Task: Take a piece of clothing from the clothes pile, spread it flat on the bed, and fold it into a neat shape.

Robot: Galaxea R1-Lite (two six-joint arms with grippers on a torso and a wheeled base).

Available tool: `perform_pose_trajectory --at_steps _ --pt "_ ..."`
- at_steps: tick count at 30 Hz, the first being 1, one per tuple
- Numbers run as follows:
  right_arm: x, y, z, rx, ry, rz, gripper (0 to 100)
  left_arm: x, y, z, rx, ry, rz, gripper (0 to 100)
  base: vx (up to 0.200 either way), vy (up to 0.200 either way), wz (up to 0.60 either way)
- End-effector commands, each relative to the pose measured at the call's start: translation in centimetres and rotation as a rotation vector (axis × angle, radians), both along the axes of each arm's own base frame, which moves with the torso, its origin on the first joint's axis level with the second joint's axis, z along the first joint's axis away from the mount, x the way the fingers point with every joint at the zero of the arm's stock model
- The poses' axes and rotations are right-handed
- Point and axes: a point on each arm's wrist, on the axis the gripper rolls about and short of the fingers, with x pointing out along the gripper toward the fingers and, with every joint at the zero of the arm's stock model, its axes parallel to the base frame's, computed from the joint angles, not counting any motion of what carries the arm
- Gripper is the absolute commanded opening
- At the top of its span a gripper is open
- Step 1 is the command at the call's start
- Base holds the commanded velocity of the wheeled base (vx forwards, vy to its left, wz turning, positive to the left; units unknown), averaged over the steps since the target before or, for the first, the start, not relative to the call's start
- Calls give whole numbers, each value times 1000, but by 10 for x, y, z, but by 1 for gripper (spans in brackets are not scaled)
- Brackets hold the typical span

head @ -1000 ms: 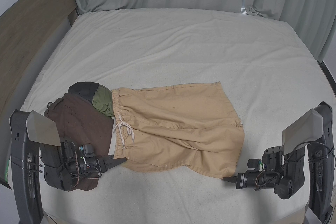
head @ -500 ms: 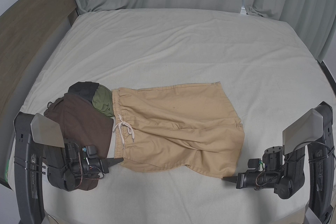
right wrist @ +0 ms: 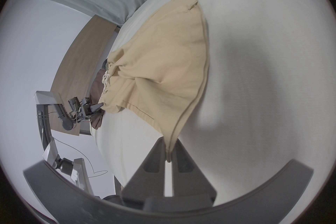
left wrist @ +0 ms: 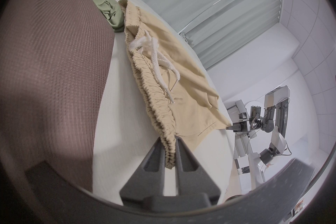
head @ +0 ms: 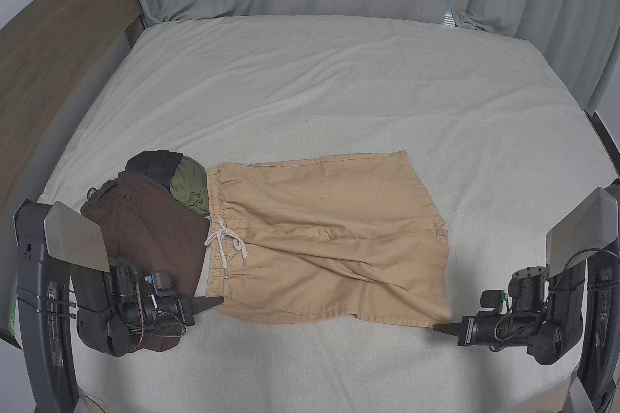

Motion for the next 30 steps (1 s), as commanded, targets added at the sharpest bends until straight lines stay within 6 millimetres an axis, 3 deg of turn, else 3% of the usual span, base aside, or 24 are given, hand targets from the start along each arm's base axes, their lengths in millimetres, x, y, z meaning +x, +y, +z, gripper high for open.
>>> perform_pose_trajectory --at_steps 1,8,18,25,30 --pt "-11 -11 7 -12 11 -24 0 -16 4 21 -1 -6 8 0 0 0 0" --pt "-23 -16 6 -58 25 2 0 -46 4 30 9 30 -39 0 0 0 0" --pt "-25 -13 5 -68 34 16 0 -69 7 29 27 77 -50 0 0 0 0" --pt "-27 -12 6 -73 42 26 0 -73 12 27 26 101 -27 0 0 0 0" --pt "-36 -13 22 -99 59 56 0 -76 13 26 26 115 -25 0 0 0 0"
